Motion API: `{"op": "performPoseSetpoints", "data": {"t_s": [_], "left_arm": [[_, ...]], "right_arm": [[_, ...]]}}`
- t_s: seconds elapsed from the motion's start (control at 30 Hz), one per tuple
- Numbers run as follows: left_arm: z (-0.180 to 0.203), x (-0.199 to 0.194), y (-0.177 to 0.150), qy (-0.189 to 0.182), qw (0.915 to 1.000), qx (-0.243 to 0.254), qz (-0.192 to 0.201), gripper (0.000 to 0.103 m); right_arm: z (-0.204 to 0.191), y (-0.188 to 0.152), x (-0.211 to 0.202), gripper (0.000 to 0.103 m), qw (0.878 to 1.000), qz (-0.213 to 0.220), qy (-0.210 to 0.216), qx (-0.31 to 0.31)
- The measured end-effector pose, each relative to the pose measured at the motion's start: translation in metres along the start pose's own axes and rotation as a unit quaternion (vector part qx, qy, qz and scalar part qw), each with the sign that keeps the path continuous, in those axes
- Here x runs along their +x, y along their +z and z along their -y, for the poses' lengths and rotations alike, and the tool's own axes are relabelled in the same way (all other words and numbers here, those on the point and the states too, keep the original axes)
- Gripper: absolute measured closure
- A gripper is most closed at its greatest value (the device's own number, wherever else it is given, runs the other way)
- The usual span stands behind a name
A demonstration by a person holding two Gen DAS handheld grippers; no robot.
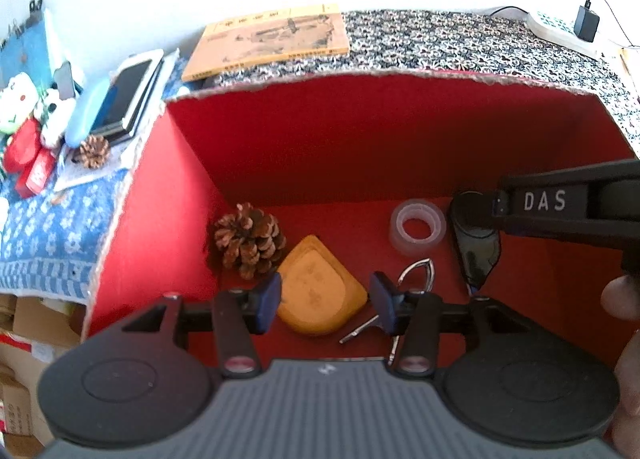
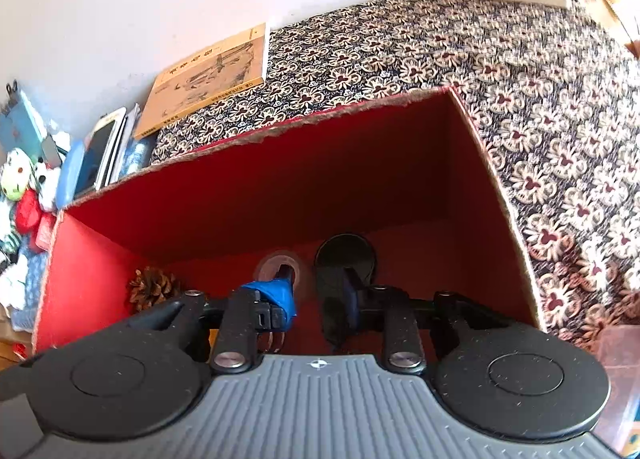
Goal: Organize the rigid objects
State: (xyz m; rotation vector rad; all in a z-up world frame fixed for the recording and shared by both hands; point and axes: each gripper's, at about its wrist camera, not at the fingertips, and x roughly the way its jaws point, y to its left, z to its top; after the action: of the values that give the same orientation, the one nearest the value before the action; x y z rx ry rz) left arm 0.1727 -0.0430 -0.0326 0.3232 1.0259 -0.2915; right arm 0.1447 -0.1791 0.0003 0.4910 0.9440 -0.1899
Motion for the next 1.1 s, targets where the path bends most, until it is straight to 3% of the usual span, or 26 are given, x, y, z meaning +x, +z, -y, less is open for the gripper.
{"op": "performPoseSetpoints", "data": {"t_s": [0.2,0.5,1.1], "left_arm": [[-0.003,-0.008,0.002,0.008,1.0000,-0.006,0.002,0.044],[-0.015,-0.060,-0.007,0.033,0.9982,-0.037,0.032,0.038],[0.005,-0.134,-0.073,0.075,0.9944,-0.064,0.040,0.034]], "right_arm": [[-0.001,-0.002,-0.017,0.093,1.000,0.023,-0.002,-0.014],[0.005,-0.017,-0.059,0.091,0.998,0.049,0.016,-0.021],[0.020,-0.085,-0.135,0.090,0.994,0.057,0.079,-0.053]]}}
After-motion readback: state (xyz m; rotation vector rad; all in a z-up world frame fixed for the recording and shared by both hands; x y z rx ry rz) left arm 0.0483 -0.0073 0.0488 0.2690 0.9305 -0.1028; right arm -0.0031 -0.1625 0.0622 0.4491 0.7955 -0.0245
